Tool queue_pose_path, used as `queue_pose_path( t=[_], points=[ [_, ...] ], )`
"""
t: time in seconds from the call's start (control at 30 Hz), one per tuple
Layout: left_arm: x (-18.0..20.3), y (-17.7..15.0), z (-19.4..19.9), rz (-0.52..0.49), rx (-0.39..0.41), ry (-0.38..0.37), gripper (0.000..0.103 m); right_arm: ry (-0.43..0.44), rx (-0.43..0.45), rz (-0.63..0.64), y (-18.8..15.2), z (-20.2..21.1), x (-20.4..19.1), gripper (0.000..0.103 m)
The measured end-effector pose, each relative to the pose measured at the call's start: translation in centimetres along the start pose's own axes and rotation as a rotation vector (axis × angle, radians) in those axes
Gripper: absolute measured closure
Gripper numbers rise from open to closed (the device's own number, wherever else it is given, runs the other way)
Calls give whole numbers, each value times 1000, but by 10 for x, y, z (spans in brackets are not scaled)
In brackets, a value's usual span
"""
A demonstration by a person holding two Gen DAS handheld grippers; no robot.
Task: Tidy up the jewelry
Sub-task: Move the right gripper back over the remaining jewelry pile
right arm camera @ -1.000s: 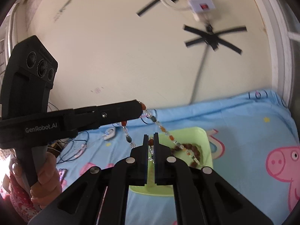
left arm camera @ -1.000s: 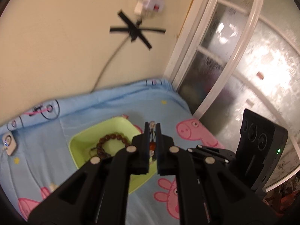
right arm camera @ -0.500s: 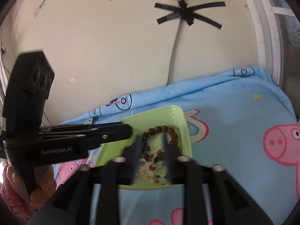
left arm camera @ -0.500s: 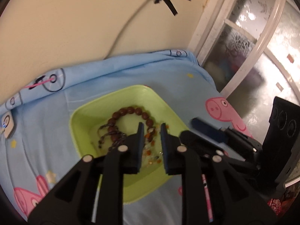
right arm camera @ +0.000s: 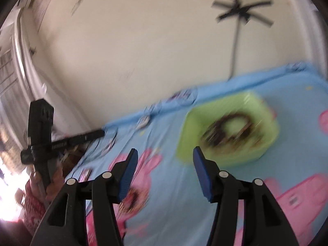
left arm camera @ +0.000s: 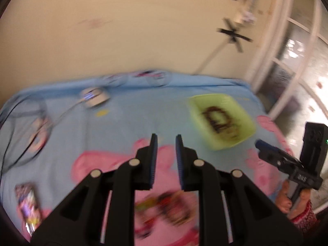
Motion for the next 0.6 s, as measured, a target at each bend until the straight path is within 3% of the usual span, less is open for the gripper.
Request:
queue_pose_path(
  t=[0.17,0.27,0.5,0.6],
  points=[
    [-46,-57,7,107,-45,10,86,-10,-140,80,-47,-39,-28,71],
    [-53,-81,8,136,-60,-16,86,-34,-212,116,-67,-60,-37,79],
    [-54,-107,5,154,-81,-66,86,-38,-245,192,-71,-76,-62,98],
    [-50,-114,3,150,-89,-100,86,-13,-265,235,-78,-84,-80,99]
  ],
)
Point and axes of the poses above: each gripper's, at about its wrist camera, not at the fingertips, and z roughly against the way its jaws point, x to its right, y to its top, the point moved 10 cm from there along -z, roughly the way its jaws point, and after that the axes turned 1 degree about -z, right-handed, at the moved point
